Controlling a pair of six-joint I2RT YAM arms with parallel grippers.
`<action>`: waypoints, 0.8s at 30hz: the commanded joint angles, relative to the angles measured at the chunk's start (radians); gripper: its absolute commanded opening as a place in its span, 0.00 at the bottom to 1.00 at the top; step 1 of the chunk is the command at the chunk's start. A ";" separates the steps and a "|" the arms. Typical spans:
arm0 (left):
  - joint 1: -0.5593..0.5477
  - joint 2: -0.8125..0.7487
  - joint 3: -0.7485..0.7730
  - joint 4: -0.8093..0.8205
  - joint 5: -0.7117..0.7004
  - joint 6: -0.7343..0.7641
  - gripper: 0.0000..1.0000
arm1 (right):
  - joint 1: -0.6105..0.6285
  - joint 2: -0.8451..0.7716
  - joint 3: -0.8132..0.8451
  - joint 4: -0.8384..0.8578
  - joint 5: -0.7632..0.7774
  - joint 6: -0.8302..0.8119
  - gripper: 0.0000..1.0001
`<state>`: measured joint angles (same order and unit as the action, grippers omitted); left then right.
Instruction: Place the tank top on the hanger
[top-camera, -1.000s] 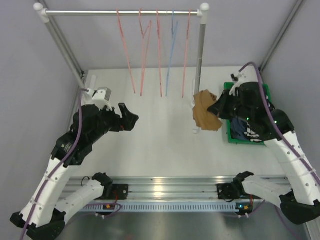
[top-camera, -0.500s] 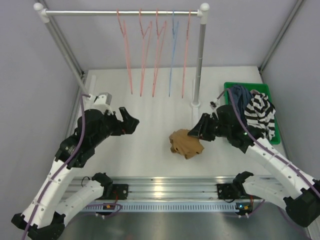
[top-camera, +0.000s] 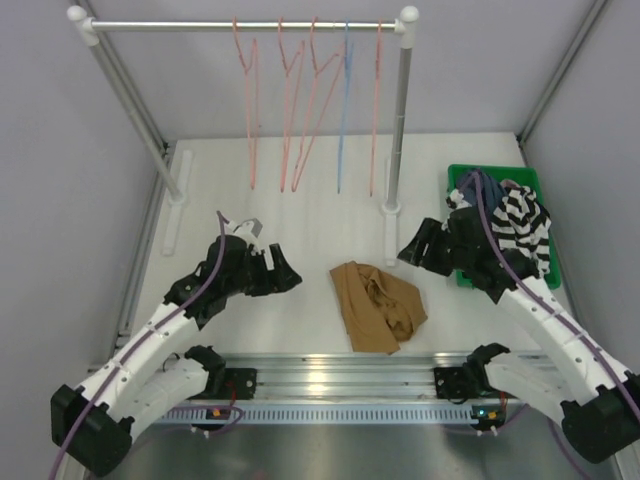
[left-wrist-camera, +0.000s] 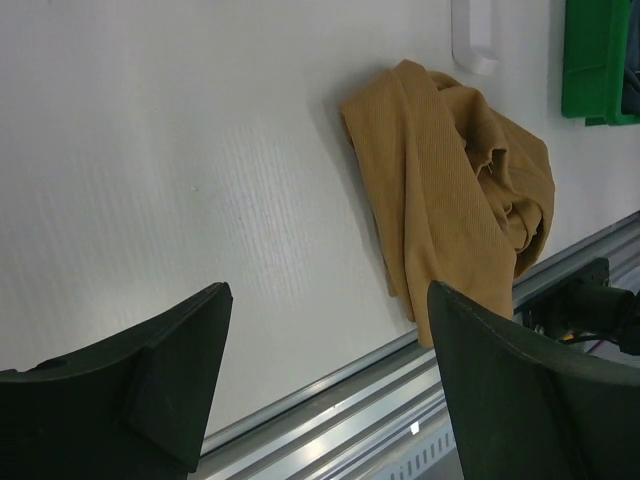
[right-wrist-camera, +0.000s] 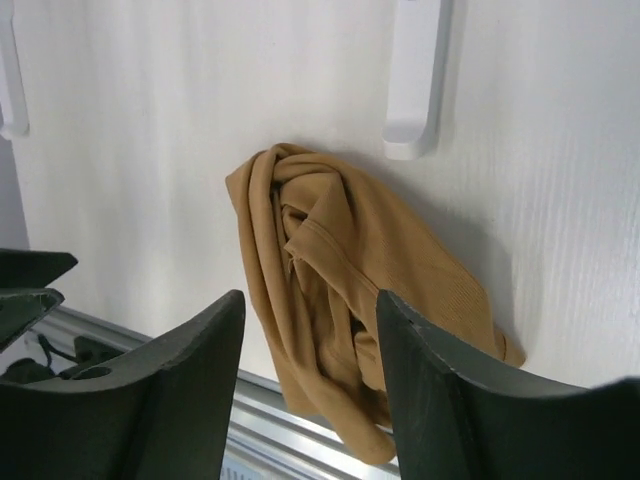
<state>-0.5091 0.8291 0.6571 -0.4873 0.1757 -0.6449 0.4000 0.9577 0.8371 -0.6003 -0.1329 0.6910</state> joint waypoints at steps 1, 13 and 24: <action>-0.015 0.036 -0.057 0.214 0.117 -0.038 0.84 | 0.126 -0.060 -0.091 -0.058 0.130 0.007 0.54; -0.353 0.214 -0.137 0.472 -0.022 -0.170 0.92 | 0.296 -0.149 -0.309 -0.107 0.315 0.150 0.54; -0.539 0.453 -0.080 0.585 -0.122 -0.219 0.91 | 0.313 -0.160 -0.366 -0.073 0.306 0.168 0.42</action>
<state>-1.0222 1.2583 0.5312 -0.0074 0.1028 -0.8368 0.6930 0.7986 0.4862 -0.6994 0.1570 0.8417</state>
